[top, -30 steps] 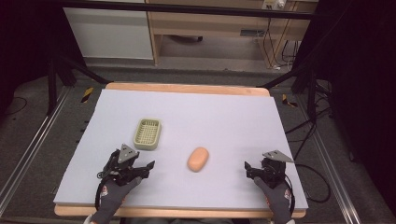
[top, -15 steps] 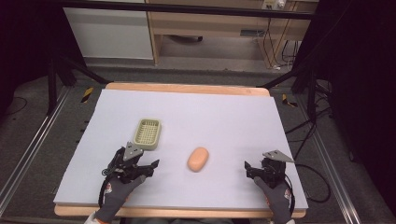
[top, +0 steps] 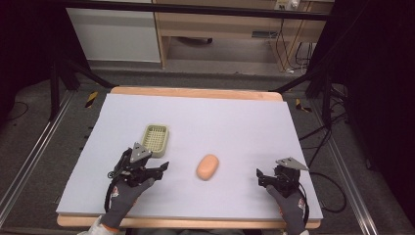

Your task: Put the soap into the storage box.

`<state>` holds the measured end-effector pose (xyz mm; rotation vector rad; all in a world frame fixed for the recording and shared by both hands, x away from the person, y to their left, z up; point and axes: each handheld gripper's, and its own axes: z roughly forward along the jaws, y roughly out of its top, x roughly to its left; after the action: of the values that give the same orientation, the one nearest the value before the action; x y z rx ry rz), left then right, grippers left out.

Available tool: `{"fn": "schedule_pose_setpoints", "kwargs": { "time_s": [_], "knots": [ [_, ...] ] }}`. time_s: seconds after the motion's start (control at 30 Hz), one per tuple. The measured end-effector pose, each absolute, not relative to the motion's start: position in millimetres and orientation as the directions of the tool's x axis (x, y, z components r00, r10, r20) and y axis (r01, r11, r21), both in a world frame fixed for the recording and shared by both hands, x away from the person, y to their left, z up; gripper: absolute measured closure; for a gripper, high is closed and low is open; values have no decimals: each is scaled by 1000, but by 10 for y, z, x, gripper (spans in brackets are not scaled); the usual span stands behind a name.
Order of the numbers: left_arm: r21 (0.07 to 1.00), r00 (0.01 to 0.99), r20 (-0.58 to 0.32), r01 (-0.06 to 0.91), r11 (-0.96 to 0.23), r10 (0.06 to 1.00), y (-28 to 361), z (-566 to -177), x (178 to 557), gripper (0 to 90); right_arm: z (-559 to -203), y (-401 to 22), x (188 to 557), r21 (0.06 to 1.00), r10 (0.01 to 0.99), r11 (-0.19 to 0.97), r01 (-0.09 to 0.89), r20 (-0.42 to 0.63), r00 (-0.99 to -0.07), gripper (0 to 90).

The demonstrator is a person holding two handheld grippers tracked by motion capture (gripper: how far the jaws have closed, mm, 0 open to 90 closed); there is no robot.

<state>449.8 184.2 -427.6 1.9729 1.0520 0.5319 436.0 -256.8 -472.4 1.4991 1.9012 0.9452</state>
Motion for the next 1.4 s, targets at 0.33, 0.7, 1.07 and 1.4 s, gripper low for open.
{"fn": "schedule_pose_setpoints", "kwargs": {
  "time_s": [0.33,0.7,1.07,1.4],
  "knots": [
    [824,582,-30,475,-310,812,1669,-4176,4557,276,-4722,-2572,4360,792,972,129,597,17,-233,79],
    [816,612,-33,473,-332,791,1441,-4174,4603,272,-4716,-2573,4359,797,972,131,589,15,-236,77],
    [803,635,-26,473,-362,772,1251,-4191,4656,269,-4716,-2569,4362,797,971,130,590,17,-237,75],
    [800,641,-36,478,-362,767,1138,-4220,4695,262,-4715,-2563,4363,794,971,133,593,15,-238,75]
  ]
}}
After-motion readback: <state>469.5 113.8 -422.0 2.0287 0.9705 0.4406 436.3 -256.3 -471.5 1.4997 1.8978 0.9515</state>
